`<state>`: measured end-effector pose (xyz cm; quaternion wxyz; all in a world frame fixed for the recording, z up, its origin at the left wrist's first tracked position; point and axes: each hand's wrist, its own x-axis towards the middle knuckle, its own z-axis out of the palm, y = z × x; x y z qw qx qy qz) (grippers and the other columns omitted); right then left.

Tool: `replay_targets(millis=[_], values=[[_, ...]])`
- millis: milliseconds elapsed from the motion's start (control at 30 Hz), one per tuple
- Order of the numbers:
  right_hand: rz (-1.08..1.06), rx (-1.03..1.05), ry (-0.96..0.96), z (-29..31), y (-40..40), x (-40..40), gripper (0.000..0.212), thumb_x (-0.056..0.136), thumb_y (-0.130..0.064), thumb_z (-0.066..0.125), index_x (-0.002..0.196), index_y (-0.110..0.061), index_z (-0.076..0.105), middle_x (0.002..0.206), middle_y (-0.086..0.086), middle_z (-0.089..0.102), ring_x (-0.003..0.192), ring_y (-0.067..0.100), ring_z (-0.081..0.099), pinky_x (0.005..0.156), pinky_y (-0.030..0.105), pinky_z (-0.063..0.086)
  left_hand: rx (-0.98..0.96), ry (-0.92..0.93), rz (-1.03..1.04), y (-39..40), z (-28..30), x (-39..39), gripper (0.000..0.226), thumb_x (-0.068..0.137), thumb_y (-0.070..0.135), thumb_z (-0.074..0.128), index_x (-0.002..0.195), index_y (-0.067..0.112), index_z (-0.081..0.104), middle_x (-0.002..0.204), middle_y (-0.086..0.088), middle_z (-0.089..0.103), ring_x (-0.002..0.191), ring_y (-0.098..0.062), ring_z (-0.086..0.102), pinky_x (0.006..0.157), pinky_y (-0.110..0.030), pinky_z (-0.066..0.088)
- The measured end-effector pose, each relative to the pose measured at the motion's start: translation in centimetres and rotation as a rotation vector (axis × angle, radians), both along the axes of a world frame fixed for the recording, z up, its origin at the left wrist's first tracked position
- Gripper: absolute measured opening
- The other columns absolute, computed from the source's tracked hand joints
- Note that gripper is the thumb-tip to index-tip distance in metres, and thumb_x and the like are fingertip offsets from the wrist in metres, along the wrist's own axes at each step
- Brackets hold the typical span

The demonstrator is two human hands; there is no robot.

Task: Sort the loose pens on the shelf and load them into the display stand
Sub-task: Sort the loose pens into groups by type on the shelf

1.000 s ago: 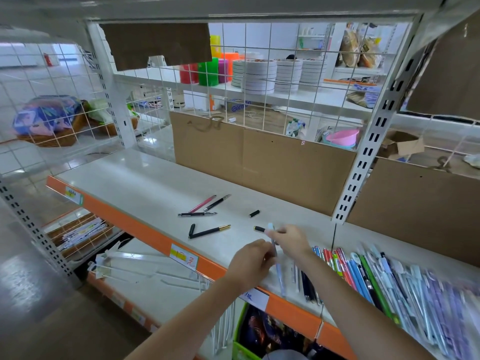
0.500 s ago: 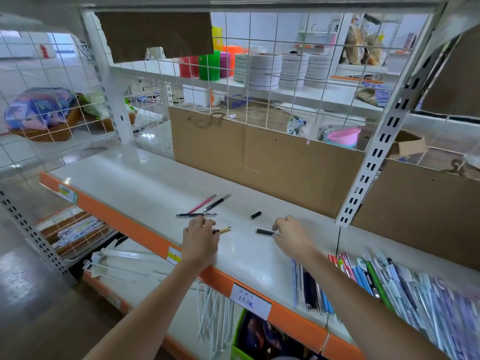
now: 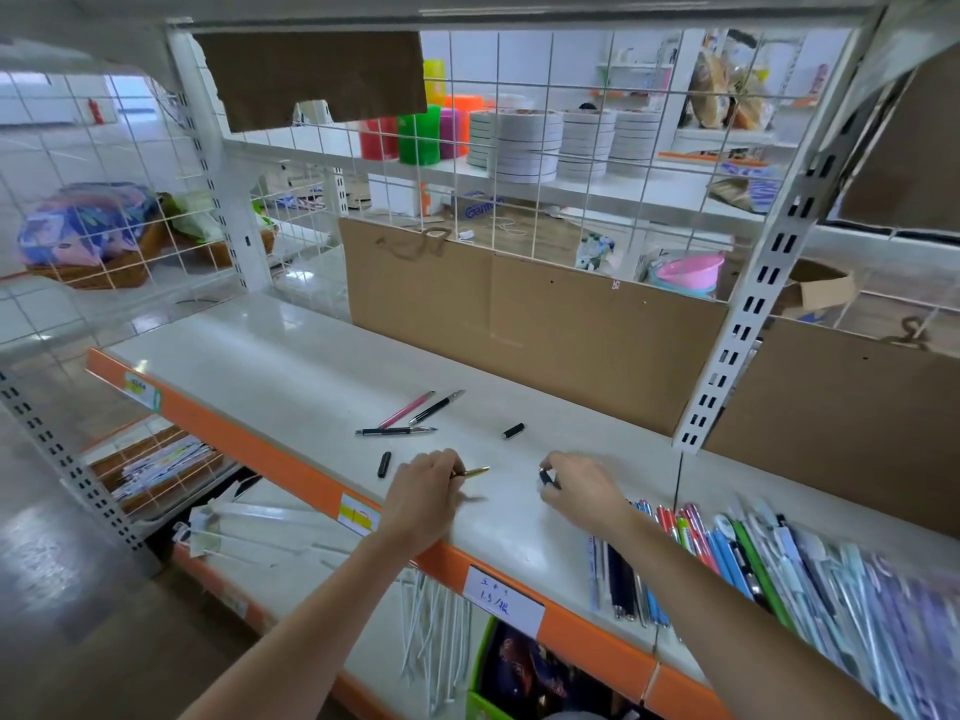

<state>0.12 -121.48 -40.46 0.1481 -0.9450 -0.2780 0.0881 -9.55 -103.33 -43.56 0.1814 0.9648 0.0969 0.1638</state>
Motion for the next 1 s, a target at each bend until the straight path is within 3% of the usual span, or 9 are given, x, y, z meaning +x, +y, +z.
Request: replay_targets(millis=[100, 200, 267, 467, 633, 733, 867, 1000], values=[[-0.200, 0.435, 0.345, 0.8, -0.2, 0.0, 0.023, 0.088, -0.008, 0.051, 0.108, -0.005, 0.059, 0.080, 0.006, 0.064, 0.069, 0.018, 0.059, 0.061, 0.022, 0.047, -0.088, 0.004, -0.044, -1.3, 0.1, -0.7, 0.015, 0.096, 0.027, 0.046, 0.107, 0.017, 0.052, 0.098, 0.001, 0.061, 0.085, -0.019, 0.058, 0.069, -0.030, 0.044], [-0.330, 0.963, 0.678, 2.0, -0.7, -0.7, 0.008, 0.090, 0.003, 0.051, 0.097, 0.001, 0.052, 0.080, 0.016, 0.064, 0.062, 0.018, 0.064, 0.058, 0.023, 0.054, -0.108, -0.009, -0.051, -1.9, 0.3, -1.0, 0.014, 0.098, 0.029, 0.043, 0.107, 0.021, 0.051, 0.095, 0.003, 0.059, 0.081, -0.016, 0.057, 0.065, -0.031, 0.047], [-0.312, 1.095, 0.724, 2.4, -0.8, -1.2, 0.008, 0.090, 0.007, 0.051, 0.095, 0.001, 0.050, 0.082, 0.022, 0.064, 0.062, 0.019, 0.067, 0.059, 0.022, 0.056, -0.112, -0.031, -0.044, -2.1, 0.5, -1.0, 0.013, 0.099, 0.028, 0.043, 0.107, 0.022, 0.051, 0.093, 0.004, 0.058, 0.079, -0.016, 0.057, 0.065, -0.031, 0.048], [-0.258, 1.146, 0.713, 2.3, -0.8, -2.1, 0.010, 0.089, 0.009, 0.054, 0.093, 0.001, 0.051, 0.084, 0.022, 0.063, 0.065, 0.019, 0.068, 0.063, 0.022, 0.057, -0.203, -0.074, -0.110, -2.5, 1.2, -0.9, 0.011, 0.097, 0.021, 0.047, 0.101, 0.015, 0.055, 0.083, 0.003, 0.055, 0.071, -0.017, 0.055, 0.065, -0.034, 0.048], [-0.182, 1.104, 0.802, 2.0, -0.4, -2.9, 0.009, 0.089, 0.008, 0.055, 0.095, 0.003, 0.058, 0.079, 0.017, 0.064, 0.065, 0.017, 0.068, 0.062, 0.021, 0.055, -0.246, -0.040, -0.168, -3.2, 1.4, -0.7, 0.026, 0.098, 0.021, 0.047, 0.092, 0.003, 0.064, 0.079, -0.005, 0.057, 0.071, -0.015, 0.049, 0.062, -0.019, 0.031], [-0.181, 1.101, 0.814, 1.7, -0.2, -3.1, 0.009, 0.089, 0.007, 0.055, 0.097, 0.006, 0.059, 0.076, 0.019, 0.064, 0.064, 0.018, 0.068, 0.062, 0.021, 0.055, -0.239, -0.059, -0.131, -3.5, 1.4, -0.7, 0.025, 0.097, 0.019, 0.050, 0.089, 0.002, 0.067, 0.081, -0.011, 0.062, 0.068, -0.015, 0.047, 0.060, -0.021, 0.027], [-0.245, 1.144, 0.884, 1.2, 0.0, -3.1, 0.006, 0.092, 0.005, 0.052, 0.092, 0.004, 0.059, 0.075, 0.016, 0.061, 0.066, 0.018, 0.063, 0.062, 0.019, 0.055, -0.180, -0.121, -0.070, -4.0, 1.4, -0.5, 0.021, 0.094, 0.016, 0.054, 0.085, 0.005, 0.069, 0.075, -0.009, 0.058, 0.064, -0.016, 0.043, 0.059, -0.024, 0.024], [-0.384, 1.175, 0.888, 0.4, 1.0, -3.2, 0.020, 0.095, -0.001, 0.049, 0.076, -0.002, 0.055, 0.065, 0.008, 0.052, 0.059, 0.014, 0.050, 0.052, 0.017, 0.046, -0.111, -0.068, -0.024, -5.3, 1.2, -0.1, 0.021, 0.093, 0.025, 0.055, 0.083, 0.010, 0.066, 0.073, 0.002, 0.048, 0.066, -0.014, 0.043, 0.059, -0.024, 0.026]])
